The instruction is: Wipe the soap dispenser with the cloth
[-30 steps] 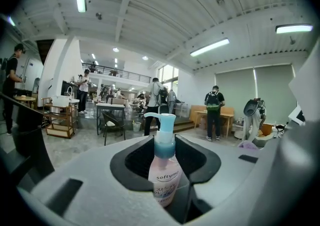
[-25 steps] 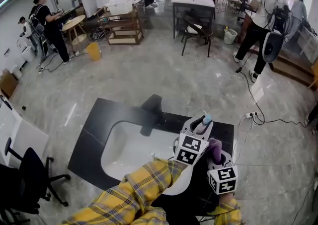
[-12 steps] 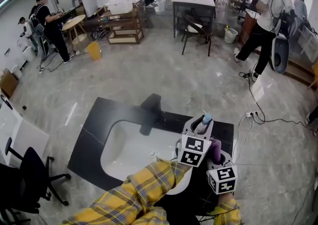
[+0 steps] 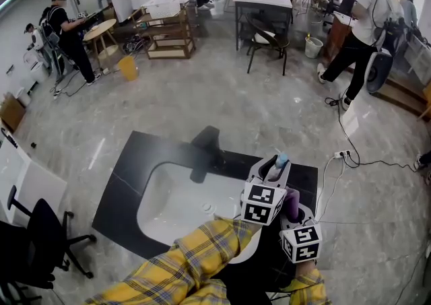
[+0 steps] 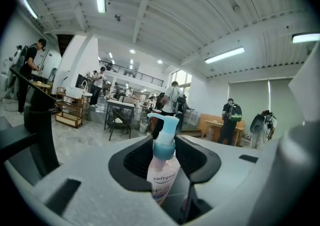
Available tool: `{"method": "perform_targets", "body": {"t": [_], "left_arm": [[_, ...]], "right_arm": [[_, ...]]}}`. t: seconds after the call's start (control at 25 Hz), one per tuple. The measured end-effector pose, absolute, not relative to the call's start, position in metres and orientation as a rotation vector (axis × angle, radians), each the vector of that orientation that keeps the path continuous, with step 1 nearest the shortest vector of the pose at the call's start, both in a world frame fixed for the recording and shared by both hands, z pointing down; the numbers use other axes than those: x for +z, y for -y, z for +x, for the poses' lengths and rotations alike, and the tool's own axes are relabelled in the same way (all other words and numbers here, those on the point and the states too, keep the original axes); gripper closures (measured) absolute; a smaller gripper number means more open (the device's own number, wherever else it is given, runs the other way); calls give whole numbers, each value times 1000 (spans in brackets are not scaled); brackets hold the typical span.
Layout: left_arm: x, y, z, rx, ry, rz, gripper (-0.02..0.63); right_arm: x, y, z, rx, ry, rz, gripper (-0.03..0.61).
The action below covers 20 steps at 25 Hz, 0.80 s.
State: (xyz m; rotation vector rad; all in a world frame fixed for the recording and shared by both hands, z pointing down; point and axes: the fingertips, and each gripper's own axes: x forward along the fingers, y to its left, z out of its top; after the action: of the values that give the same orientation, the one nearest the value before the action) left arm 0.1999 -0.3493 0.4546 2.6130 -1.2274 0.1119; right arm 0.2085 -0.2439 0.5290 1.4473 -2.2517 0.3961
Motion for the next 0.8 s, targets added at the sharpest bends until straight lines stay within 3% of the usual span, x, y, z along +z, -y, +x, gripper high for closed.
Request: {"method": "perform_targets", "body": {"t": [0.24,0.8], "left_arm": [[460,340,198,175,1170,2692,388],[460,273,155,136,946,2910,384]], "right_arm": [[528,244,202,390,2254,1451,541],[513,237,197,381,2242,1521,541]]}}
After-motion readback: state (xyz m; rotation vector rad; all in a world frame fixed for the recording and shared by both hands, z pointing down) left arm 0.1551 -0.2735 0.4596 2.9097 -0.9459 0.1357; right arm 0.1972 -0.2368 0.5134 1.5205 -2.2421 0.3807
